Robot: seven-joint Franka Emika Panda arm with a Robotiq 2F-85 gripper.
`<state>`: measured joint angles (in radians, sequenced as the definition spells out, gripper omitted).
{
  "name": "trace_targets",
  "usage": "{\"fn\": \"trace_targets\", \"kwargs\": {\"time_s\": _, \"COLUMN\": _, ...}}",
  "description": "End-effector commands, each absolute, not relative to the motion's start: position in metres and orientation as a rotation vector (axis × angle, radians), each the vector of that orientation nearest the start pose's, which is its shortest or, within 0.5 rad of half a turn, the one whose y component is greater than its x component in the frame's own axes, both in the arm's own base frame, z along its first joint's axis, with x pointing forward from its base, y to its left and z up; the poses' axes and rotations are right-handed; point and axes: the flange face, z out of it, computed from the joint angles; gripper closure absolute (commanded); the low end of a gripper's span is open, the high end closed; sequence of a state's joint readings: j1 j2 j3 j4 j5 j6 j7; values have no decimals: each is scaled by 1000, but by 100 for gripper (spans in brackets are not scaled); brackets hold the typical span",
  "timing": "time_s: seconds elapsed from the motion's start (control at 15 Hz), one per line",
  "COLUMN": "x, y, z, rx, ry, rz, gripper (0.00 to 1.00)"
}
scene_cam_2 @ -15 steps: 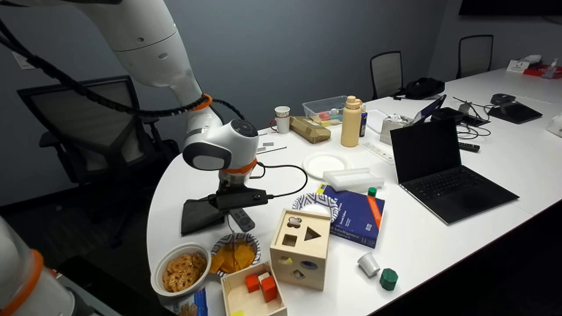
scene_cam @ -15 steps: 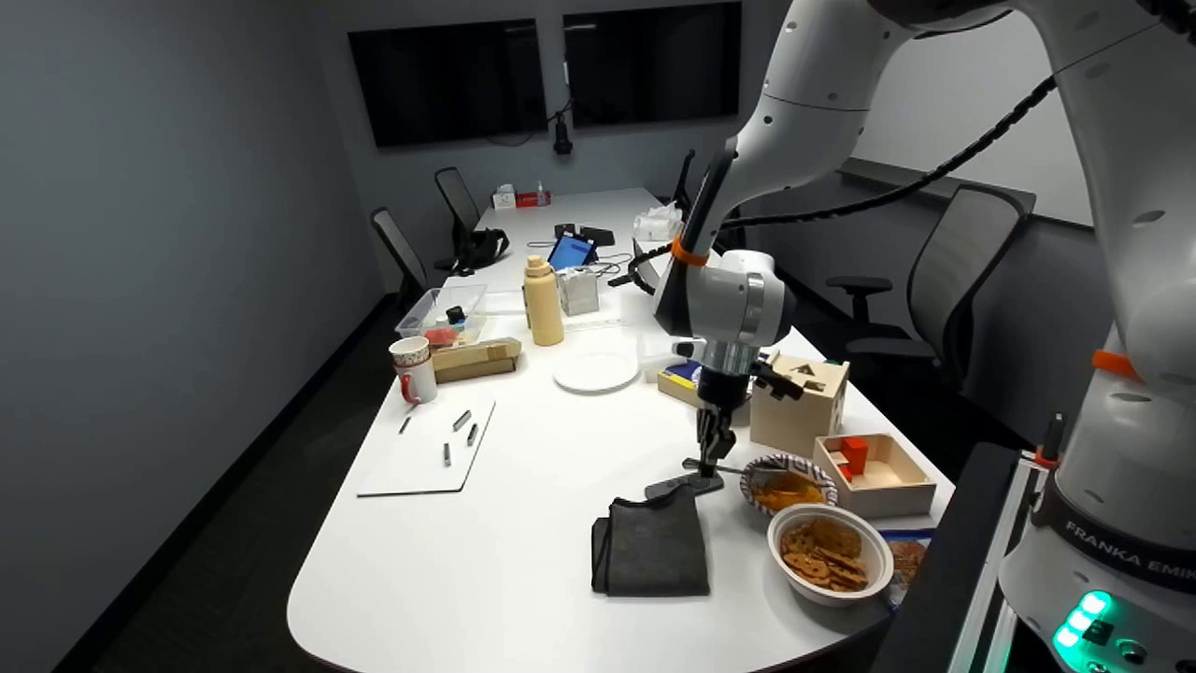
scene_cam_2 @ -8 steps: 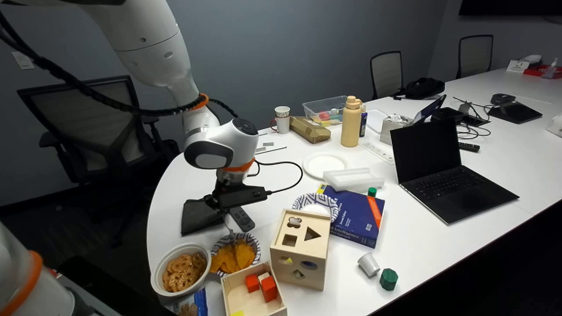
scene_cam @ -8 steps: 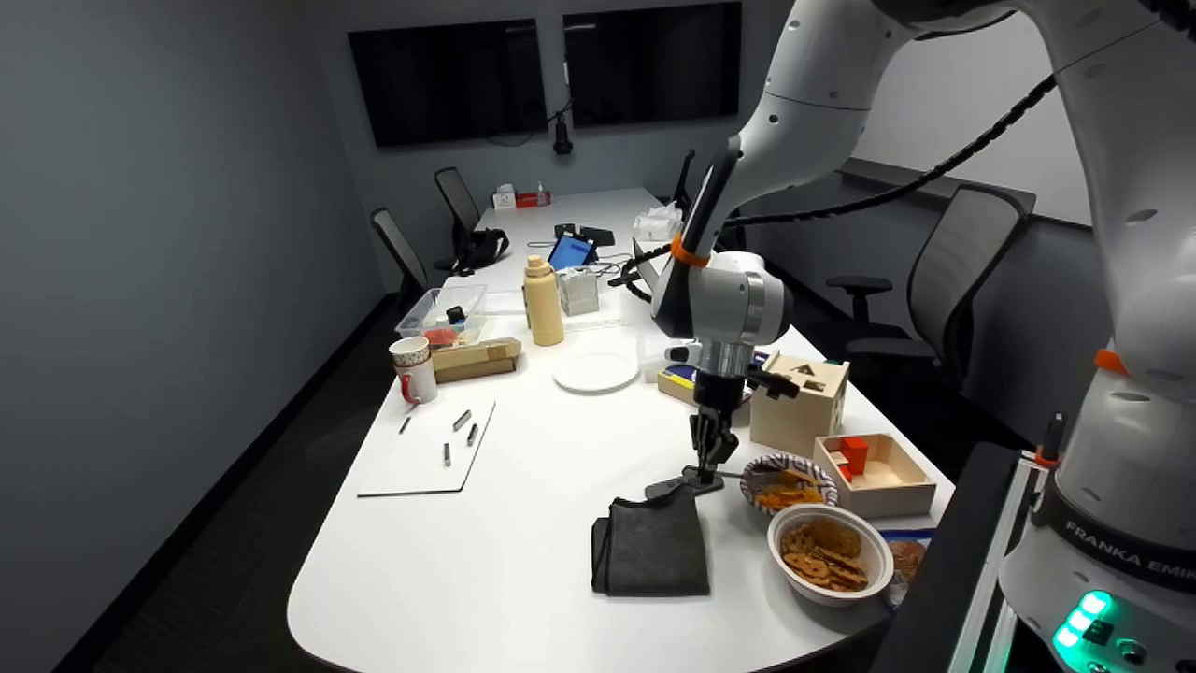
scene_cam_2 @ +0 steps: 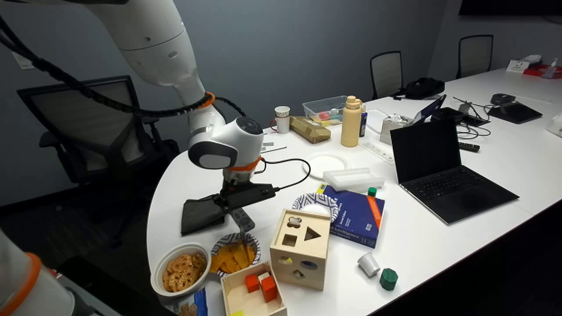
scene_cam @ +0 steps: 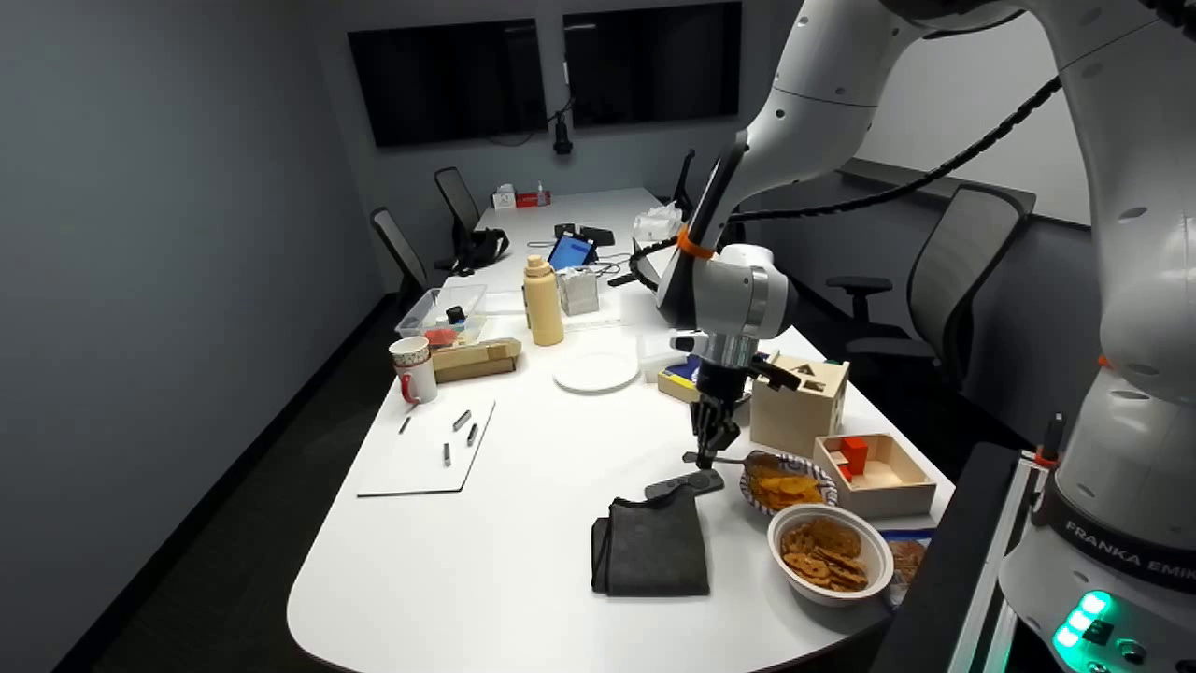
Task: Use the spoon to stir in the bowl
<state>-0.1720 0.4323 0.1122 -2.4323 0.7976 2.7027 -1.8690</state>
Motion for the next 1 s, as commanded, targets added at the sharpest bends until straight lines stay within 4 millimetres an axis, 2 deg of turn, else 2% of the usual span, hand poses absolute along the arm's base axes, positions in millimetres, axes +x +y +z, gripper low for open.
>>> {"fn": "trace_targets", "kwargs": {"time_s": 0.0, "x": 446, "y": -50, "z": 118, "rx": -2459, "ry": -1379, "rz": -256, "gripper": 99}}
{"fn": "trace_targets", "kwargs": {"time_s": 0.47, "x": 429, "y": -36, "z": 112, "rx": -2233, "ry": -1437, "rz": -192, "gripper": 99}}
{"fn": "trace_targets", "kwargs": {"time_s": 0.93, "x": 433, "y": -41, "z": 117, "rx": -2121, "ry": -1630, "rz": -314, "gripper": 99}}
